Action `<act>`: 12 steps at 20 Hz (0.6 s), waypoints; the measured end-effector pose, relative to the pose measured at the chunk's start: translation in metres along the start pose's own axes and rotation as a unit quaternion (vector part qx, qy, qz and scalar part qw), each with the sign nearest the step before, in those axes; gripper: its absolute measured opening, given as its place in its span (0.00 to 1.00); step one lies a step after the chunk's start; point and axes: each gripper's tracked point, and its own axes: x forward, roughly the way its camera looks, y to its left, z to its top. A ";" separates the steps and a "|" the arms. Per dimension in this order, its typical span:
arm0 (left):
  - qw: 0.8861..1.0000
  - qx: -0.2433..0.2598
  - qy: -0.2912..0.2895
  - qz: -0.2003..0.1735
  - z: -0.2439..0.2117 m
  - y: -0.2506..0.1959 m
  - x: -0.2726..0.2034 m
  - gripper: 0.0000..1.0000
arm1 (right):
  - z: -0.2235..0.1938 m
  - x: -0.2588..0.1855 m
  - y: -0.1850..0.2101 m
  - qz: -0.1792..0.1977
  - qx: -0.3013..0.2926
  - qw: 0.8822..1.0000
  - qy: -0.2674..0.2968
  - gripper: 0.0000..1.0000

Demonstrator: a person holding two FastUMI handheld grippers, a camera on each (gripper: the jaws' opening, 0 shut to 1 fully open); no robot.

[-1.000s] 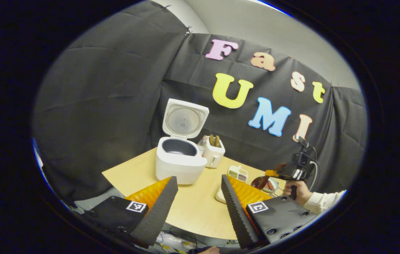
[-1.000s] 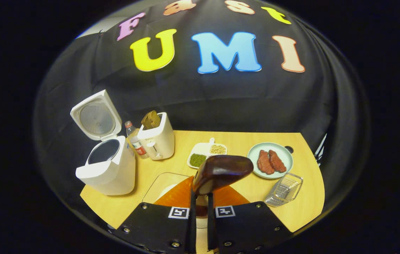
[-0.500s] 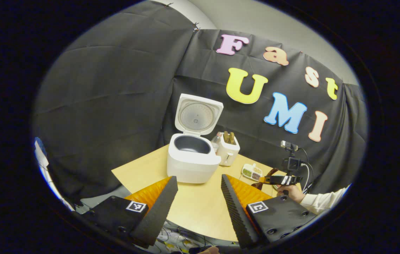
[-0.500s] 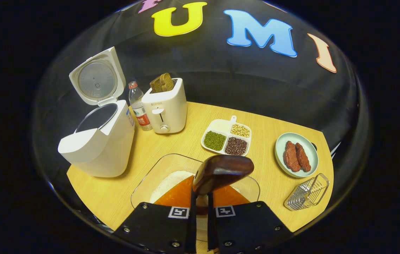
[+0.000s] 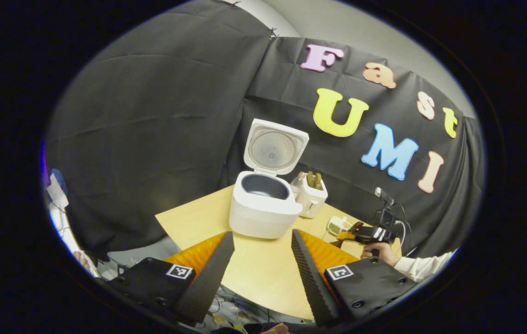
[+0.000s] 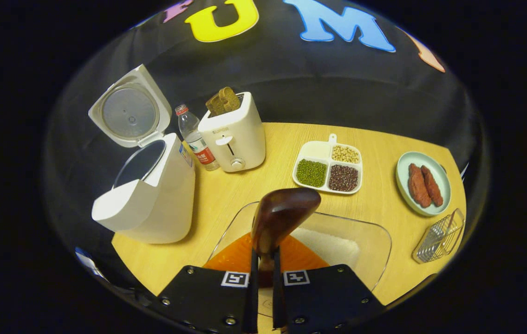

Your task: Close the left gripper, press the button to open the rice cooker; take a wooden spoon from the chopstick holder with the right hand, scoop a spoonful of rice and pour it into the rice cooker, then put the wooden spoon back into the chopstick holder.

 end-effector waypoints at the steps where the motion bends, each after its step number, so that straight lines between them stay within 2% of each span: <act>1: 1.000 0.003 0.000 0.001 0.000 0.000 -0.001 0.89 | 0.000 -0.001 -0.002 0.003 0.013 1.000 0.001 0.13; 2: 1.000 0.005 0.000 0.002 -0.002 0.000 -0.004 0.83 | 0.002 -0.004 -0.005 0.004 0.022 1.000 0.000 0.13; 5: 1.000 0.010 -0.001 0.000 -0.001 -0.005 -0.008 0.83 | 0.004 -0.018 -0.011 0.010 0.036 0.999 -0.011 0.13; 6: 1.000 0.012 0.000 -0.002 0.000 -0.009 -0.008 0.89 | 0.007 -0.024 -0.013 0.015 0.044 0.999 -0.017 0.13; 7: 1.000 0.014 0.001 -0.003 -0.001 -0.011 -0.008 0.83 | 0.011 -0.031 -0.016 0.017 0.051 0.998 -0.025 0.13; 11: 1.000 0.022 -0.001 -0.013 0.000 -0.020 -0.008 0.83 | 0.031 -0.058 -0.019 0.033 0.078 0.995 -0.058 0.12; 12: 1.000 0.025 -0.002 -0.015 0.000 -0.020 -0.008 0.89 | 0.037 -0.064 -0.019 0.038 0.084 0.994 -0.066 0.13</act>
